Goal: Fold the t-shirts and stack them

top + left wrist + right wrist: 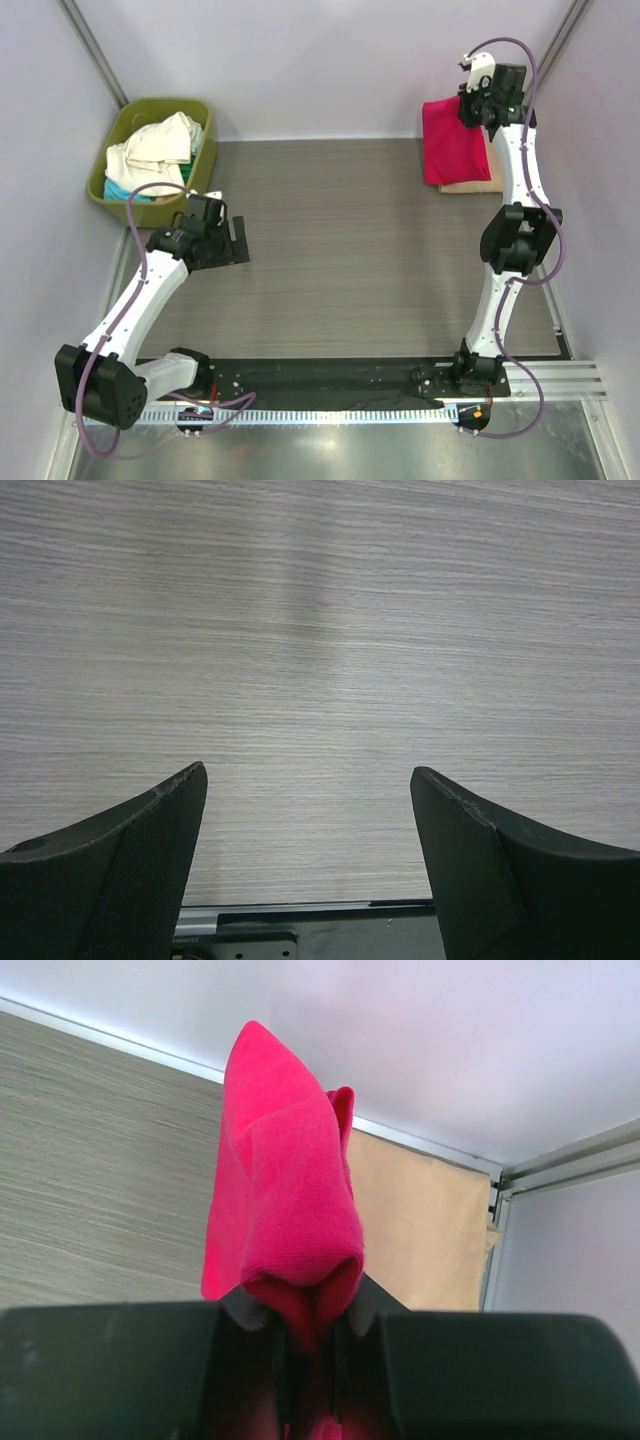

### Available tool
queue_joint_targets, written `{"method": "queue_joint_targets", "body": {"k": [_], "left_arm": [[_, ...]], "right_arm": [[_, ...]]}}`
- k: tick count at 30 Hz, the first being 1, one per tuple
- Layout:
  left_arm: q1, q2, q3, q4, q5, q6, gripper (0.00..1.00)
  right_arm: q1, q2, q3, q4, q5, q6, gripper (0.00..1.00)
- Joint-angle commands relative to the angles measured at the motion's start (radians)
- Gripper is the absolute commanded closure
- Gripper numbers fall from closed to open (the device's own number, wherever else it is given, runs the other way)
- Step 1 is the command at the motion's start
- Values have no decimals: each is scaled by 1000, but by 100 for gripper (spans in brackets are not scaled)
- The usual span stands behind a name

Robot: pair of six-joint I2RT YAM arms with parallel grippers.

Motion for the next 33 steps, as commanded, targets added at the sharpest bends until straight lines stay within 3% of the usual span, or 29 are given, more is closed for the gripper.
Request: {"method": "queue_joint_targets", "body": {"k": [1,8,13,18,20,21,22,26,33], "left_arm": [[5,10,13,20,2,11,17],[-15,4,1,5,-16,-7,18],[-18,15,4,6,-36,-6,18],[-18,30,13,-5,-41,-3,19],[-18,12,11,-3,-47,-4,19],[-18,3,10,-2,-50,-6,19],[-18,-5,8,1,-53,-6,19],[-18,-39,5,5,-56,-9,18],[-18,-80,7,15,-21,-4,18]], "right_arm": [[-25,11,73,37,-54,-26,99],[-71,75,101,39,-138,-29,99],[-105,169,212,53,-128,-21,99],[-125,295,204,264,-69,-52,98],[-125,341,158,473,27,-32,82],[-125,353,109,544,76,-8,13],[-125,368,99,586,125,35,1],[-125,360,79,657,316,129,0],[-125,105,-158,748,501,256,0]]}}
